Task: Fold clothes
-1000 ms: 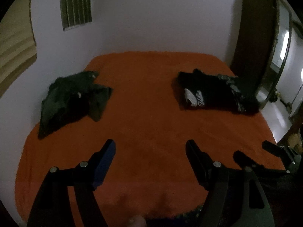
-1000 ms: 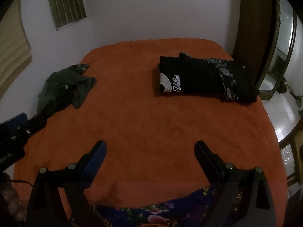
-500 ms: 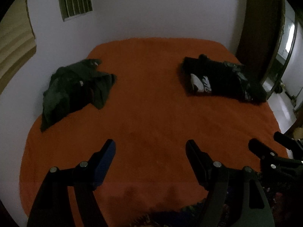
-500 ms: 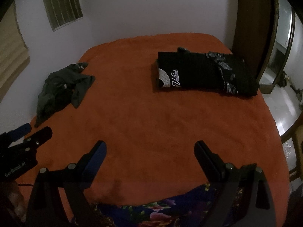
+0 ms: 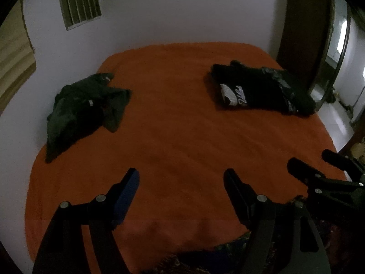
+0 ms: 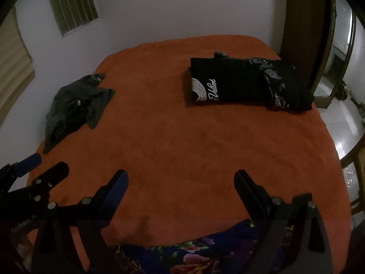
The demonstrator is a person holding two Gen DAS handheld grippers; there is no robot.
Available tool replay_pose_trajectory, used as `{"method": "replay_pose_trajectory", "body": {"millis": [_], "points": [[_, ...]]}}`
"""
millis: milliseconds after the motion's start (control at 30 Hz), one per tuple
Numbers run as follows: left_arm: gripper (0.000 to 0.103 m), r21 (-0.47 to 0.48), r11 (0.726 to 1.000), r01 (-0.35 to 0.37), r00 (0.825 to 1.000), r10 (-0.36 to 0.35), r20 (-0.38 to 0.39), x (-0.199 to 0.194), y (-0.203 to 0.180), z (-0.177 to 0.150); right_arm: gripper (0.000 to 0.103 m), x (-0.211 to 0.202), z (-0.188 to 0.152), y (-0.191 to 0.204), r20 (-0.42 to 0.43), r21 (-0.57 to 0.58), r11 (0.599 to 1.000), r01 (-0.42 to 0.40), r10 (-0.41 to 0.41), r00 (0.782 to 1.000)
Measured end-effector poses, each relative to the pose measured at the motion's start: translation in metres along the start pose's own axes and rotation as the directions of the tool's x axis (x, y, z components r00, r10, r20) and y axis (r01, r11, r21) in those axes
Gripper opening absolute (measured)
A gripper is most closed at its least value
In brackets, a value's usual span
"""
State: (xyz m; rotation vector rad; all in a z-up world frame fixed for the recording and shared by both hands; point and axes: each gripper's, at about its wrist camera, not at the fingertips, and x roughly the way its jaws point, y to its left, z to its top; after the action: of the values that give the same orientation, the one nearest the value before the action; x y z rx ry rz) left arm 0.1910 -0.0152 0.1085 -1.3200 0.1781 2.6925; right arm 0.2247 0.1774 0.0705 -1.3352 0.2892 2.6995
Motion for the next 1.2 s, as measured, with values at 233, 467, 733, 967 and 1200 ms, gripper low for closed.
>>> {"method": "replay_pose_trajectory", "body": {"millis": [233, 467, 733, 967, 1200], "points": [[0.077, -0.006, 1.000, -0.003, 1.000, 0.003, -0.005, 0.0029, 0.0018, 0.0028, 0.094, 0.0031, -0.0019, 0.0044, -0.016, -0.008, 1.000, -0.007, 0.007, 1.000], [0.077, -0.009, 1.000, 0.001, 1.000, -0.001, -0.013, 0.0022, 0.0020, 0.0011, 0.094, 0.0049, -0.0022, 0.0063, -0.021, -0.020, 1.000, -0.013, 0.013, 1.000], [0.077, 0.001, 1.000, 0.008, 1.000, -0.008, -0.023, 0.0052, 0.0007, 0.0018, 0.094, 0.0035, -0.0018, 0.0075, -0.013, -0.020, 1.000, -0.011, 0.011, 1.000], [0.077, -0.005, 1.000, 0.009, 0.999, -0.009, -0.031, 0.0057, 0.0015, 0.0008, 0.094, 0.0038, -0.0025, 0.0092, -0.020, -0.029, 0.999, -0.028, 0.028, 0.999], [0.077, -0.009, 1.000, 0.013, 0.999, -0.013, -0.035, 0.0063, 0.0030, -0.0017, 0.094, 0.0051, 0.0003, 0.0085, -0.023, -0.028, 0.999, -0.032, 0.032, 0.999]]}}
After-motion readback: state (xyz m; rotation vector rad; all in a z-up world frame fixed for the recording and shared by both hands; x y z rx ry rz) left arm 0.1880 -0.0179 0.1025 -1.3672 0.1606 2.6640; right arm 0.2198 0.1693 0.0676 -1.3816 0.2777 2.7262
